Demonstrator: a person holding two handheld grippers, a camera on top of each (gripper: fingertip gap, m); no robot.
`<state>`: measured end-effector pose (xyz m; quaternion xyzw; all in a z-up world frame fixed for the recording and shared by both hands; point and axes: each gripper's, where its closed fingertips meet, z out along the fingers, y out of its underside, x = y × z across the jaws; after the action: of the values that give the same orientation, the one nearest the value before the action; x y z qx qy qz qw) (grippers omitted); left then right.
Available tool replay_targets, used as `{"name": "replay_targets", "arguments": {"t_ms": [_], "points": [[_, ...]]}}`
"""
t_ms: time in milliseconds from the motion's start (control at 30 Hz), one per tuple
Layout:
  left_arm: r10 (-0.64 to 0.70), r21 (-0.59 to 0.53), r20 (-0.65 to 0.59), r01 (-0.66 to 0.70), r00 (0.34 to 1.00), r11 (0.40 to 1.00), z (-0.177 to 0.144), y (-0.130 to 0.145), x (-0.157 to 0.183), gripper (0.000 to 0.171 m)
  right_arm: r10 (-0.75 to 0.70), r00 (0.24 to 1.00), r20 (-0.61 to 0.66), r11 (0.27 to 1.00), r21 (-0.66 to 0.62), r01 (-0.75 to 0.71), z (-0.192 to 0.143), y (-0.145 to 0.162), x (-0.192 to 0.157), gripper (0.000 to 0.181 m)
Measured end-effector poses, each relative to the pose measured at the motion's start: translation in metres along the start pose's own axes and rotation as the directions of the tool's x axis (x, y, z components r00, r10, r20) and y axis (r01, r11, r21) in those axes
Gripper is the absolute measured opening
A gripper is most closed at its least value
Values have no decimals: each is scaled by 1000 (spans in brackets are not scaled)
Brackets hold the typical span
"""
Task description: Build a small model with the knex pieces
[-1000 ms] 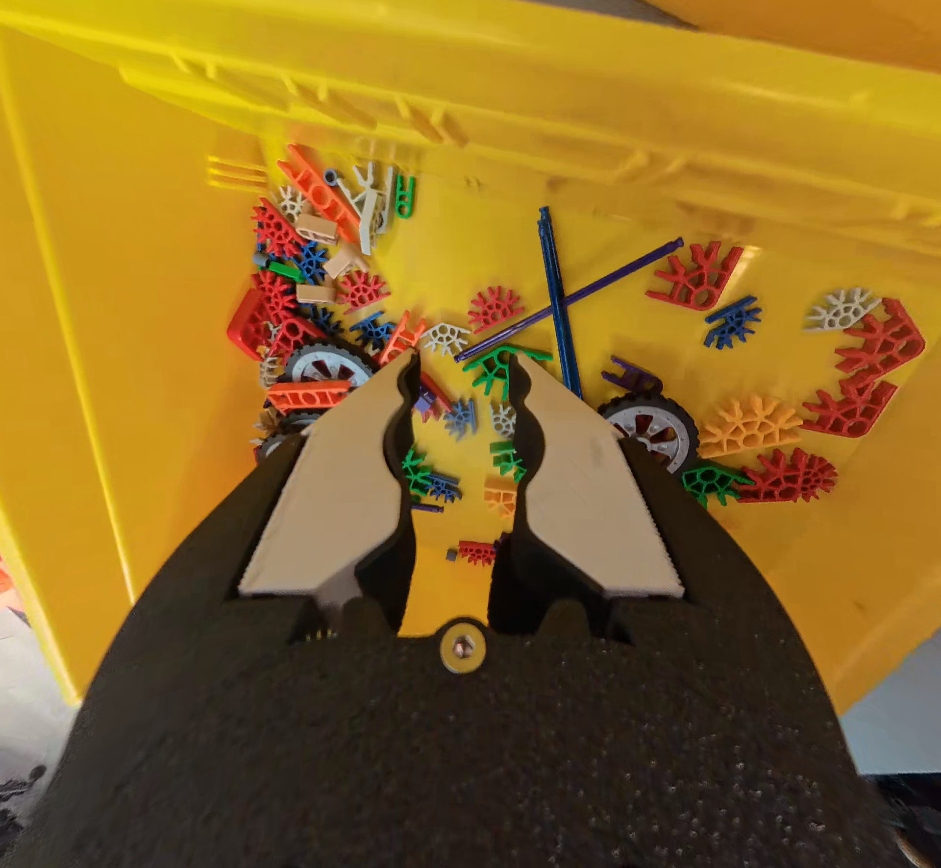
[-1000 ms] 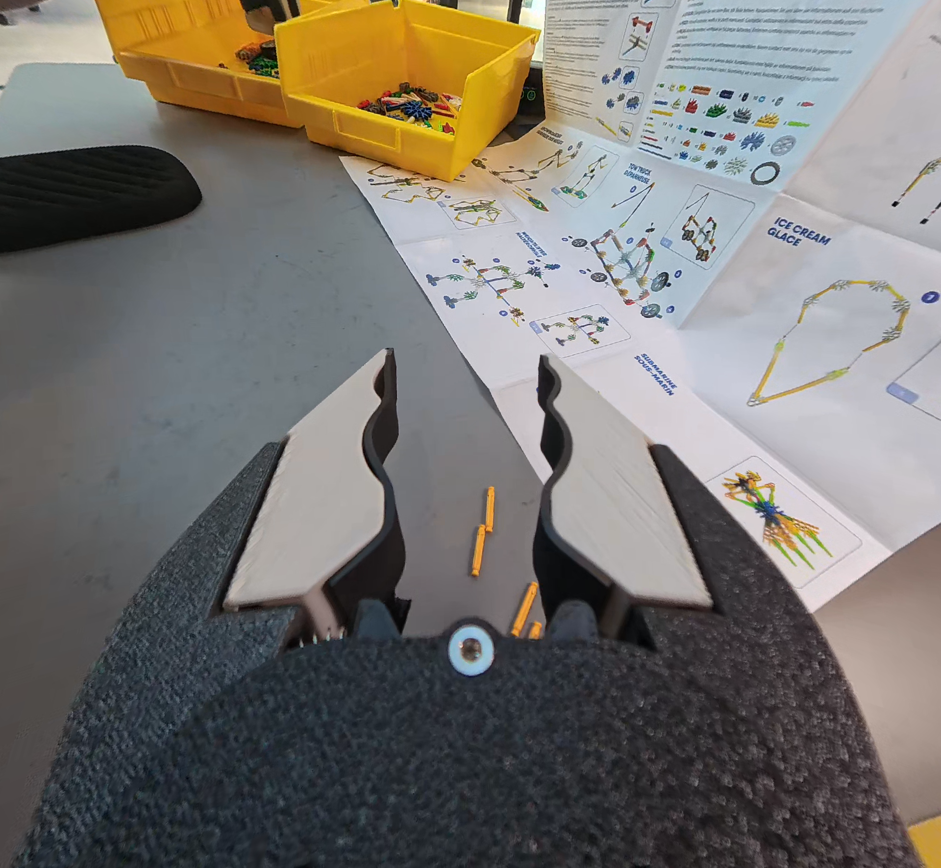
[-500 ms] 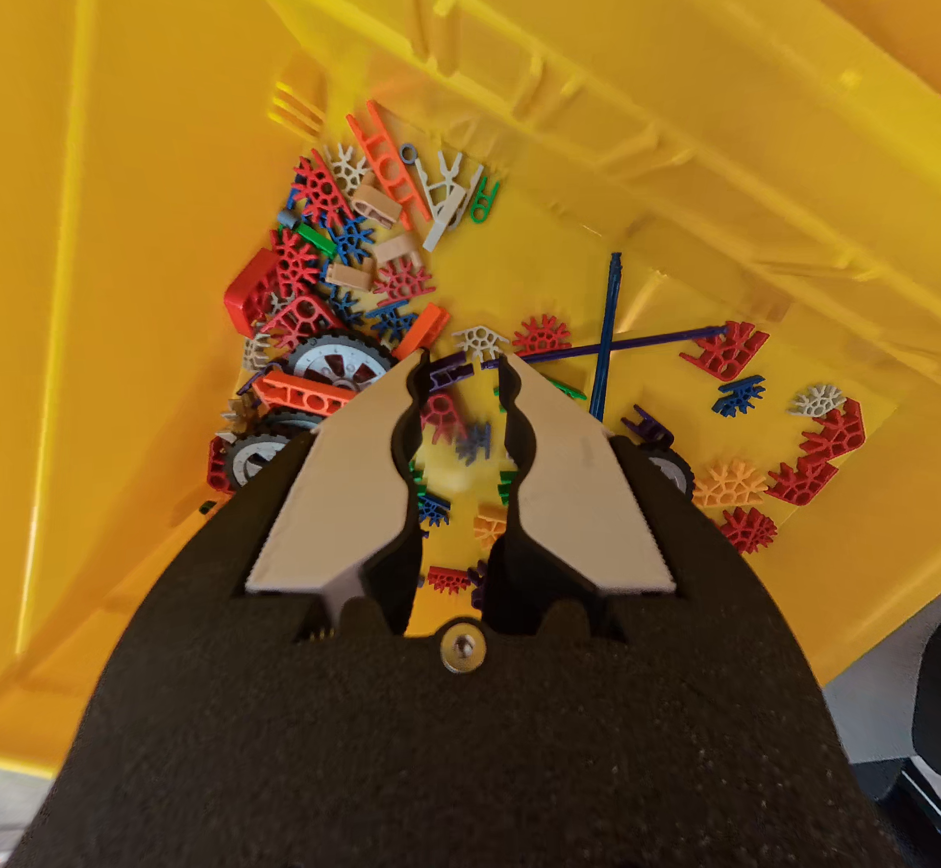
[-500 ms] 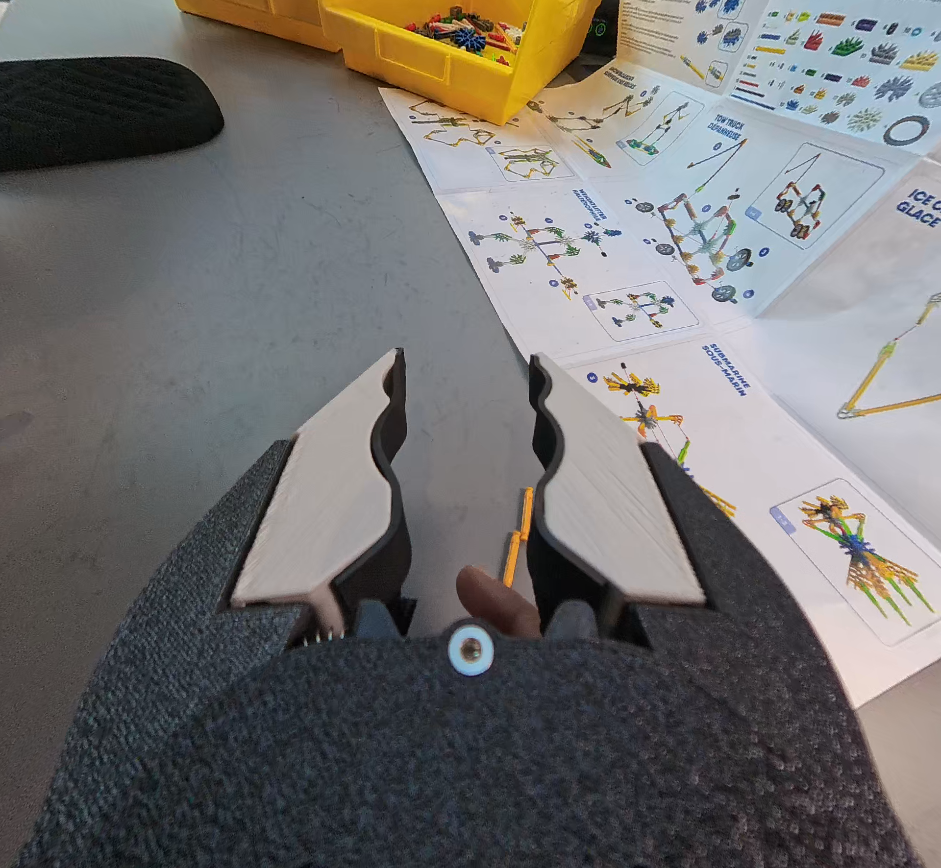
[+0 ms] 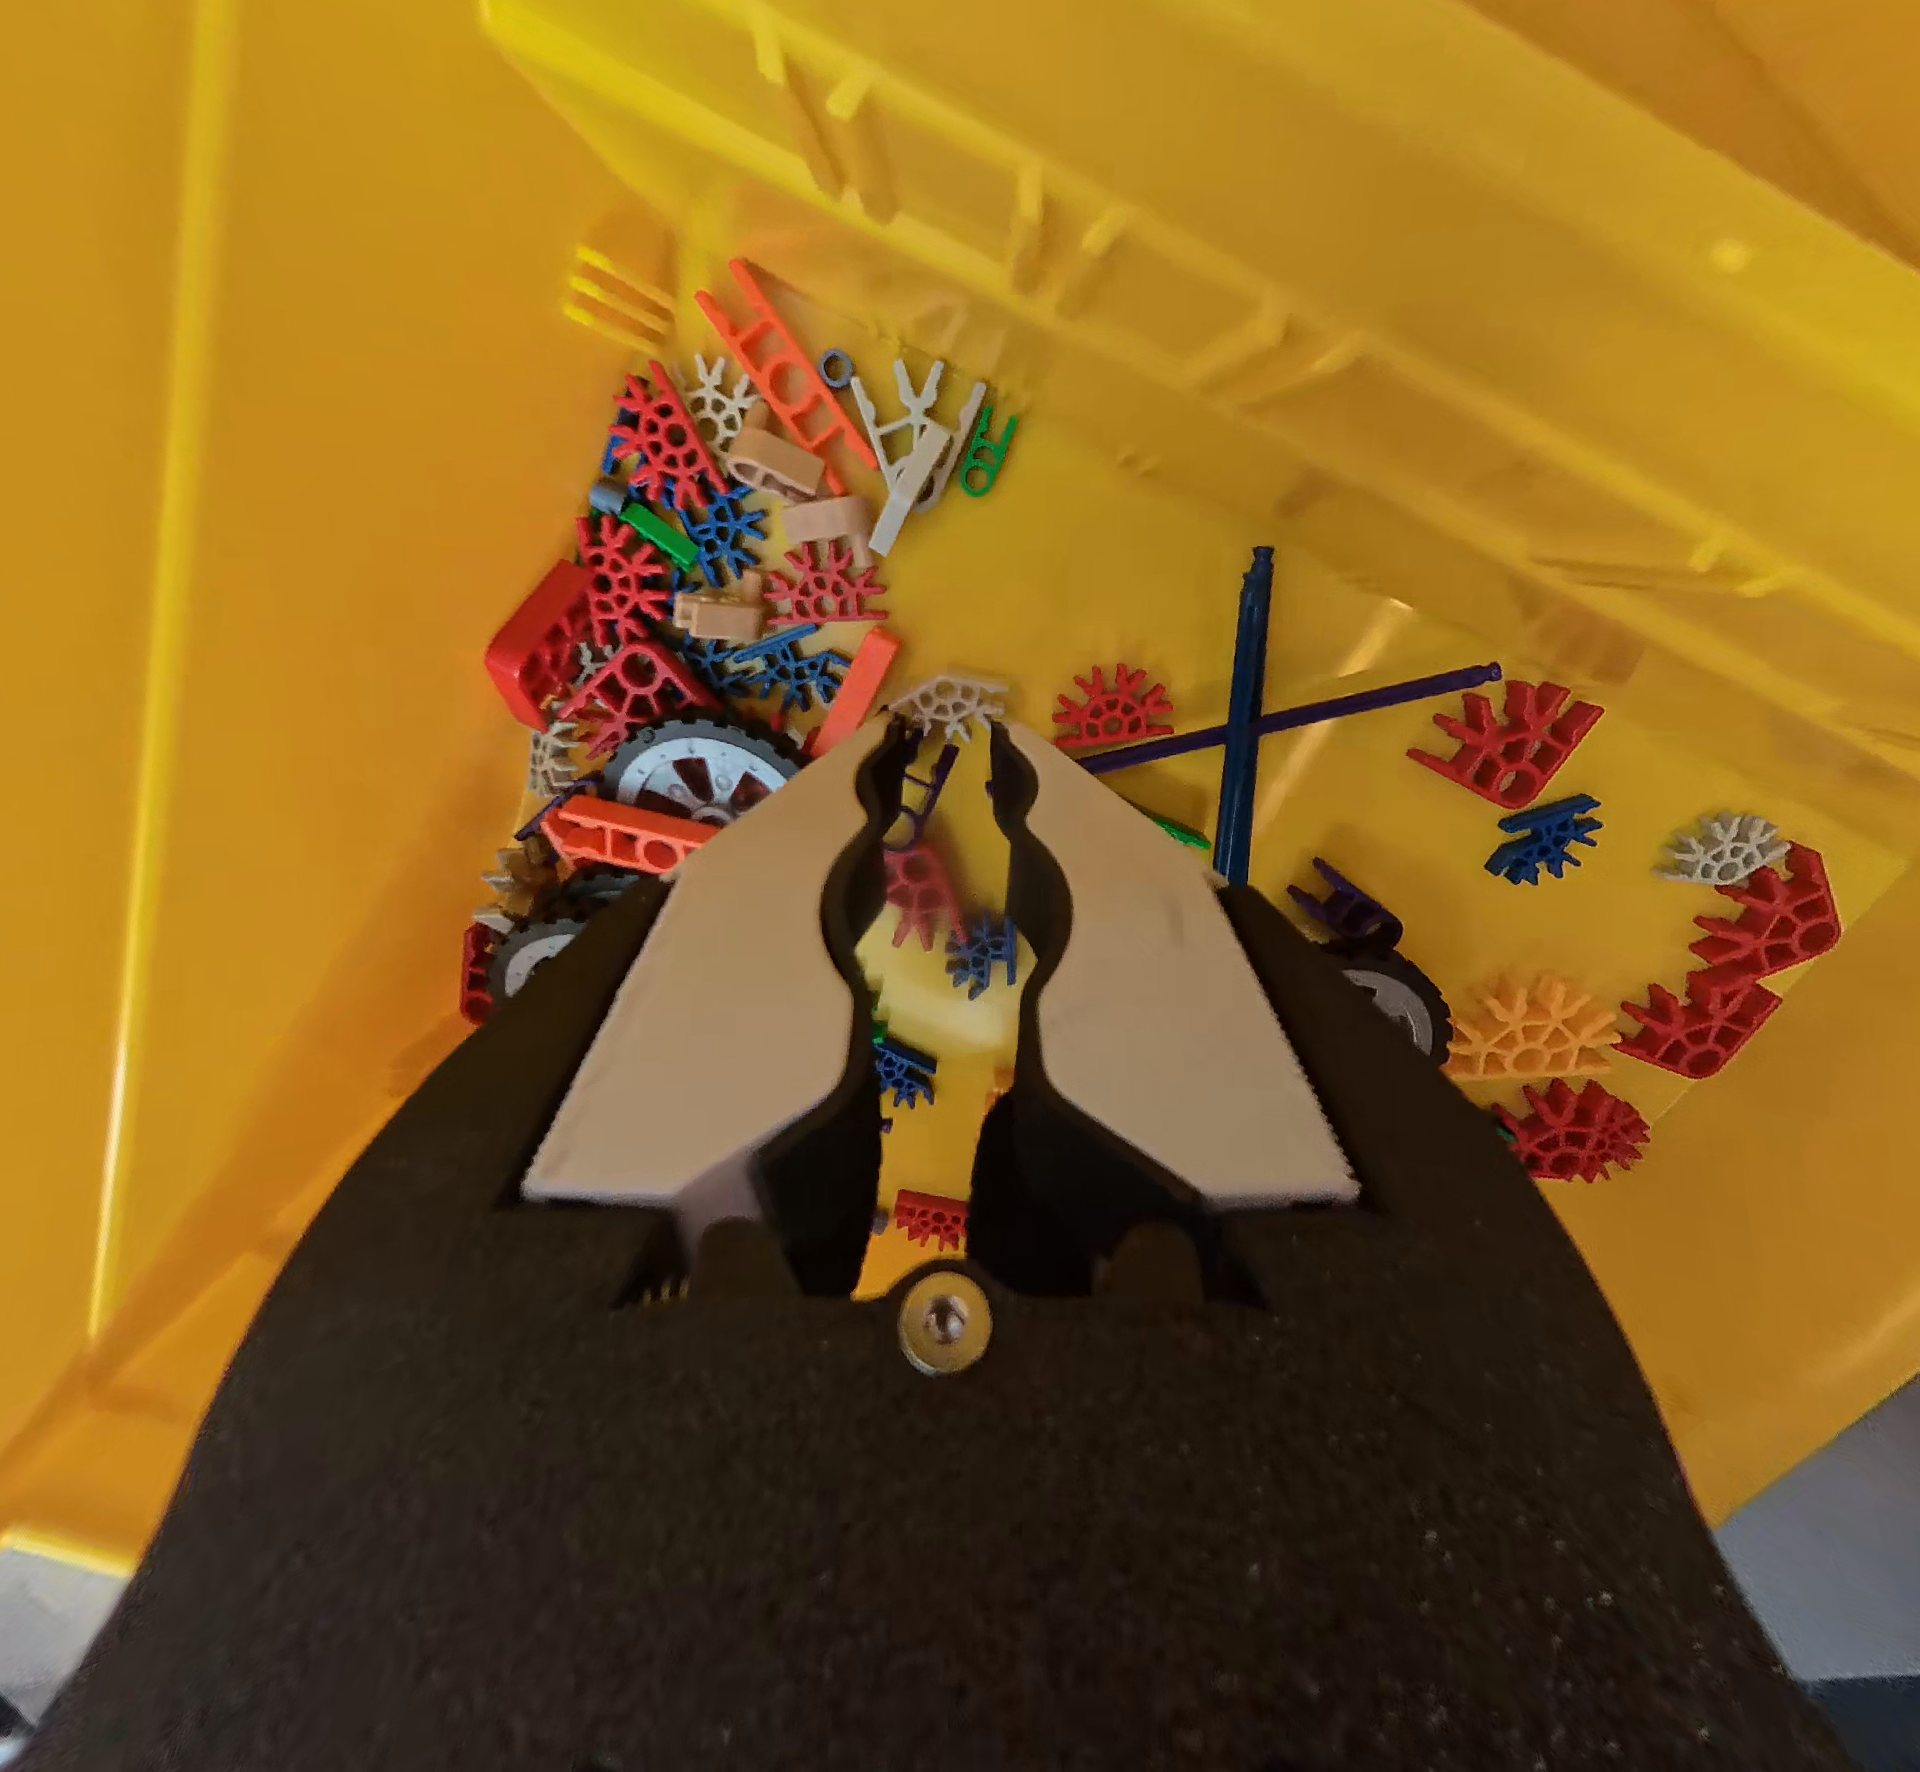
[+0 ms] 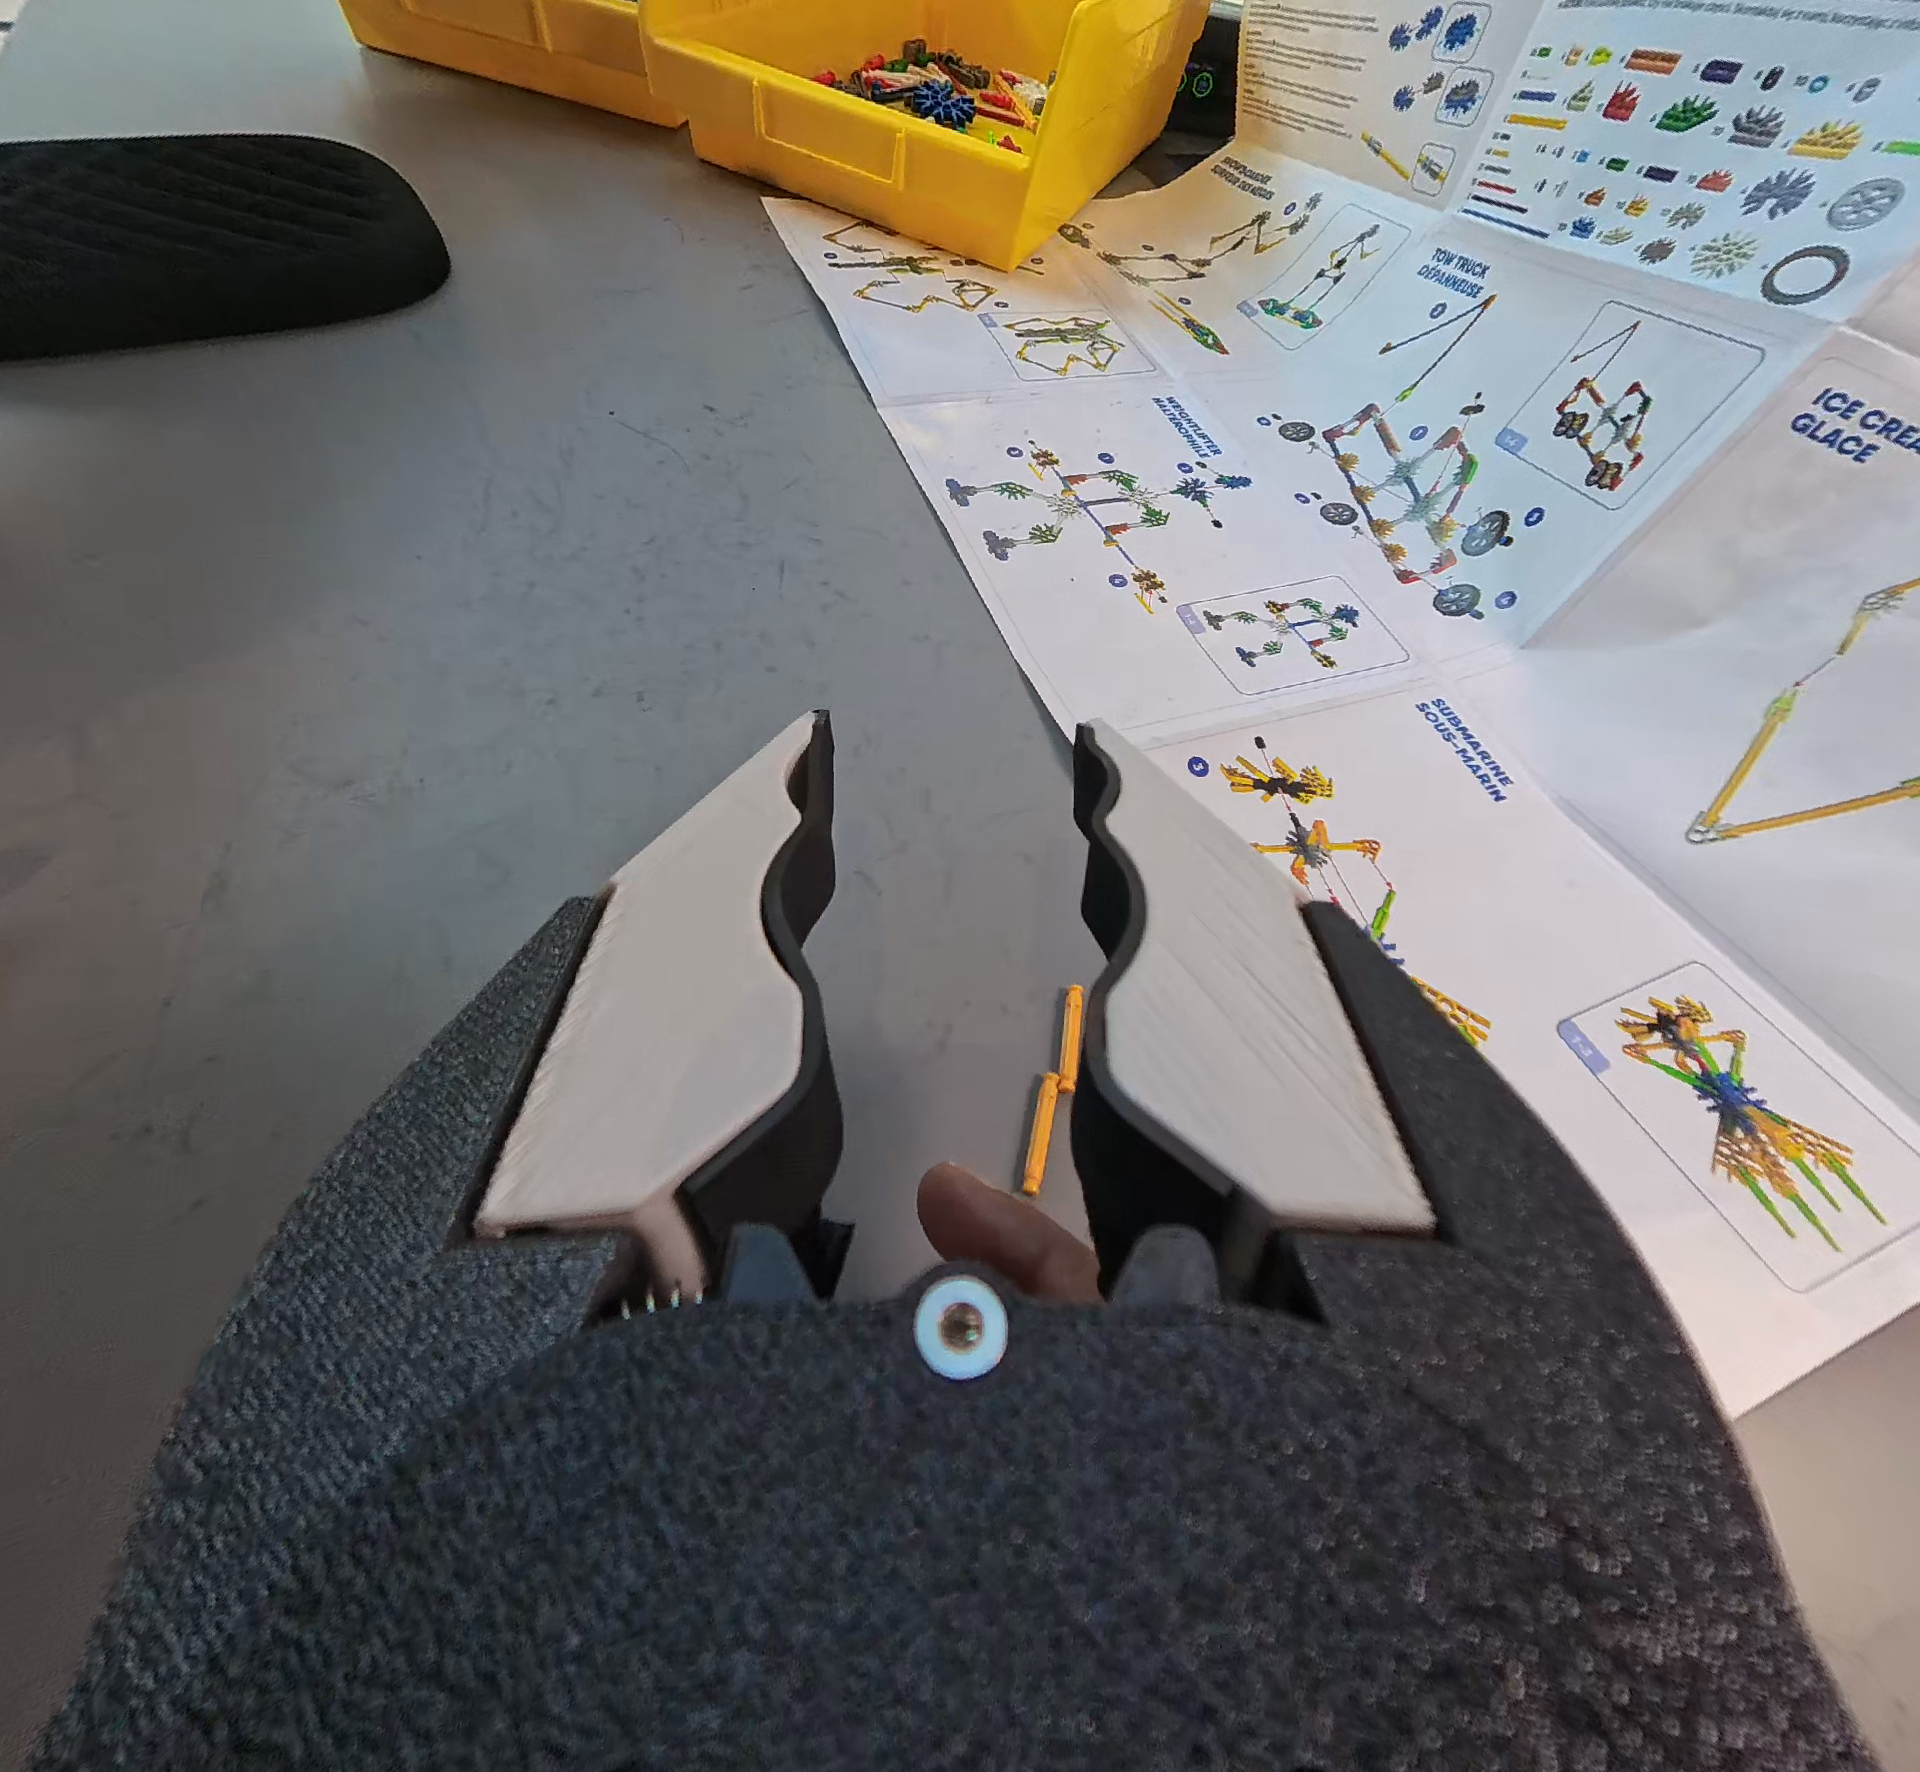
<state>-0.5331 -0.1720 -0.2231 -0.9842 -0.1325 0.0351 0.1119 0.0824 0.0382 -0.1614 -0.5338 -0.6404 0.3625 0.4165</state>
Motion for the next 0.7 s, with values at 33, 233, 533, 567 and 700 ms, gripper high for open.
{"name": "replay_targets", "arguments": {"t_ms": [33, 233, 533, 567, 700], "points": [[7, 22, -7, -7, 1000, 1000, -2, -2, 3, 16, -4, 1000, -2, 1000, -3, 4, 0, 1, 0, 45], [44, 195, -53, -33, 998, 980, -35, -19, 16, 16, -12, 1000, 0, 1000, 3, 12, -2, 0, -2, 44], [334, 688, -164, -135, 928, 713, -142, -62, 115, 16, -36, 999, -3, 999, 13, 36, -4, -2, -6, 43], [382, 744, -118, -173, 917, 645, -159, -65, 136, 16, -38, 999, -4, 999, 15, 38, -4, -2, -6, 43], [547, 800, 61, -369, 835, 474, -181, -55, 245, 16, -32, 999, -2, 999, 21, 32, -3, -3, -6, 42]]}}
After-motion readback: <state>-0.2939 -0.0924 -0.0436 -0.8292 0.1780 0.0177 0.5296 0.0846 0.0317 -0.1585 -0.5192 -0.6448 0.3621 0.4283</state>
